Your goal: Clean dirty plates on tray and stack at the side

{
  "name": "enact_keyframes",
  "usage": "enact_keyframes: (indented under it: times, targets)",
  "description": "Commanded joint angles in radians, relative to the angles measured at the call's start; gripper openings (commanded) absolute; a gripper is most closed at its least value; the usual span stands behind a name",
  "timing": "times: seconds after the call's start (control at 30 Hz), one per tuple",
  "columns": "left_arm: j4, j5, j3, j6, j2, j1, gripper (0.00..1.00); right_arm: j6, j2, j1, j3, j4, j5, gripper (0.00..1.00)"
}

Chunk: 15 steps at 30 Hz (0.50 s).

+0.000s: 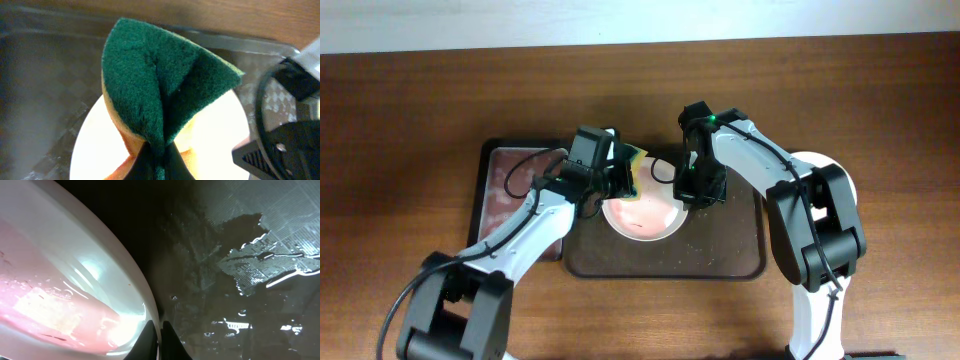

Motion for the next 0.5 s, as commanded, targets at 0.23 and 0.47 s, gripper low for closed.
enact_keyframes:
  times: [0.23, 0.47]
  targets:
    - [0.202, 0.048, 0.002, -0.068, 0.256, -0.102, 0.0, -0.005, 0.004, -0.002, -0.006, -0.01, 0.056, 0.04]
    - [-0.107, -0.259, 0.002, -0.098, 0.229, 0.002, 0.0, -0.005, 0.004, -0.002, -0.006, -0.013, 0.056, 0.04]
